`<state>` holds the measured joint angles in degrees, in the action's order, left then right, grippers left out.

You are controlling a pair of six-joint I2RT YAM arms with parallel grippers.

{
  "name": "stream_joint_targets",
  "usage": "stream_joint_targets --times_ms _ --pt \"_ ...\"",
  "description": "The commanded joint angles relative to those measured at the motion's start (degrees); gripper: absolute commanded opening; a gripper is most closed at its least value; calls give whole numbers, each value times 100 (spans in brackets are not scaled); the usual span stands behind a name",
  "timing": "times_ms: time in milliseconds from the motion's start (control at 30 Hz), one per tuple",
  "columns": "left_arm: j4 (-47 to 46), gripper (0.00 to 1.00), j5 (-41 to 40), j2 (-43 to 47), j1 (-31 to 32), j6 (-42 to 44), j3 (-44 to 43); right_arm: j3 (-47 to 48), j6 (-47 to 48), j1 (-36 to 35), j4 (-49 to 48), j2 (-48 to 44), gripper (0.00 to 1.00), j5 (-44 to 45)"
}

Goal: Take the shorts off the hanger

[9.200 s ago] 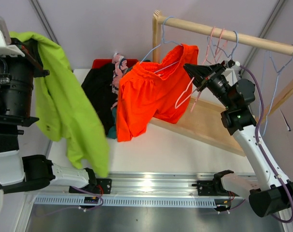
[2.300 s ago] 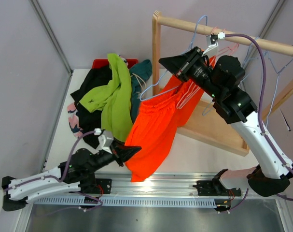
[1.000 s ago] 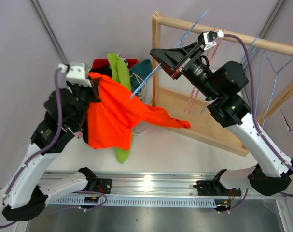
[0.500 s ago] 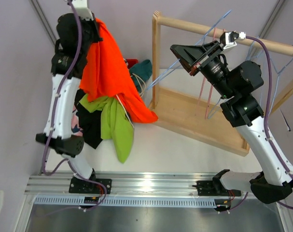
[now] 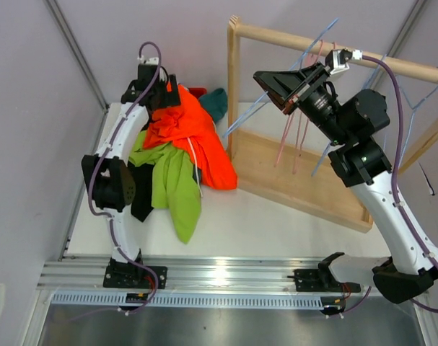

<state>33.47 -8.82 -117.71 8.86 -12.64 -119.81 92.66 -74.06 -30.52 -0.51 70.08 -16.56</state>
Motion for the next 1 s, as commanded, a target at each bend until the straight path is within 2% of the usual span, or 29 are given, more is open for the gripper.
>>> stream_joint_targets --times_ms 0,67,100,133,300,500,967 --pt "-841 99 2 1547 1 -300 1228 68 -161 11 -458 163 0 -251" --pt "-1079 99 134 2326 1 -344 2229 216 -170 29 -485 417 0 -321" --pt "-1245 99 170 2575 1 -361 2451 295 -179 38 -485 505 0 -365" --pt "-1334 100 222 2813 10 -353 3106 366 -170 46 -476 611 0 -427" --pt "-1607 99 319 4121 19 -282 4131 867 -152 151 -265 1191 0 -533" --pt "-1888 99 355 5020 54 -256 5264 964 -179 371 -274 1473 0 -524" --pt "-1845 99 478 4907 160 -318 5222 -292 -179 240 -72 656 0 -216"
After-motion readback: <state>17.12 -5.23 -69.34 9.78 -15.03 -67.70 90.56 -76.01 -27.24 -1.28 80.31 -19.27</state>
